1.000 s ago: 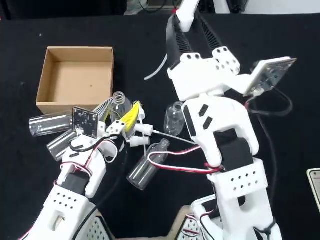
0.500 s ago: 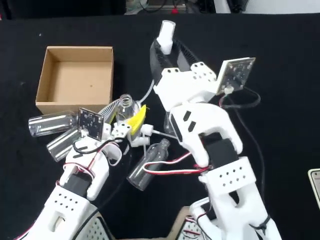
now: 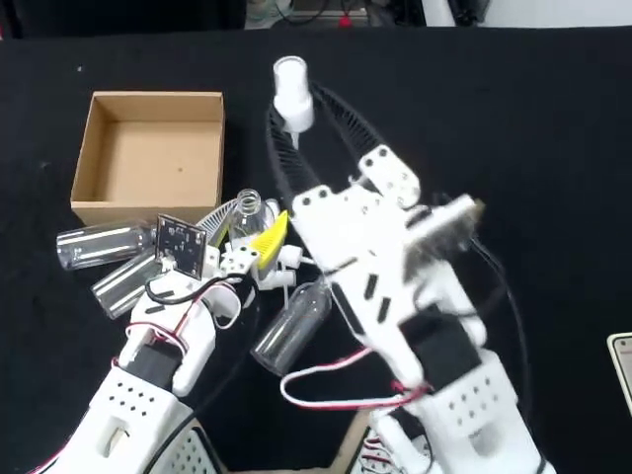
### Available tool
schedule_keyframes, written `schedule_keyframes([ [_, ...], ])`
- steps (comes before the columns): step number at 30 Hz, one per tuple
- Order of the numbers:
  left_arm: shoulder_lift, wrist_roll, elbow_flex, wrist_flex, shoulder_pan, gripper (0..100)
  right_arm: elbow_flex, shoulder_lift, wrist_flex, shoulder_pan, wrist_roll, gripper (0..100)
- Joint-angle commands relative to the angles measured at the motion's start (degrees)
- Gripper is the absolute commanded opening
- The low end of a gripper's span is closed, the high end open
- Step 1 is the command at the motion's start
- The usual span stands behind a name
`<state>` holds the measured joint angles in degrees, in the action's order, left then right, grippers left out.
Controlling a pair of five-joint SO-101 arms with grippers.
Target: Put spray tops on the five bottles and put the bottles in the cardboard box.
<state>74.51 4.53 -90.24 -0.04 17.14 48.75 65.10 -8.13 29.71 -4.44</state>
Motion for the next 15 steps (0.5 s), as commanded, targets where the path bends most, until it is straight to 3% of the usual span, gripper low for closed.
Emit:
schedule_keyframes([
  [1, -0.09, 0.18, 0.66, 0.09, 0.22, 8, -0.92, 3.03, 0.7, 1.49, -1.05, 5.6],
  [7, -0.09, 0.09, 0.66, 0.09, 0.22, 8, -3.12, -4.44, 2.46, 3.16, -1.05, 5.6],
  [15, -0.09, -5.19, -0.4, -0.26, 0.75, 8, -5.85, -11.3, 8.79, 4.22, -1.05, 5.6],
])
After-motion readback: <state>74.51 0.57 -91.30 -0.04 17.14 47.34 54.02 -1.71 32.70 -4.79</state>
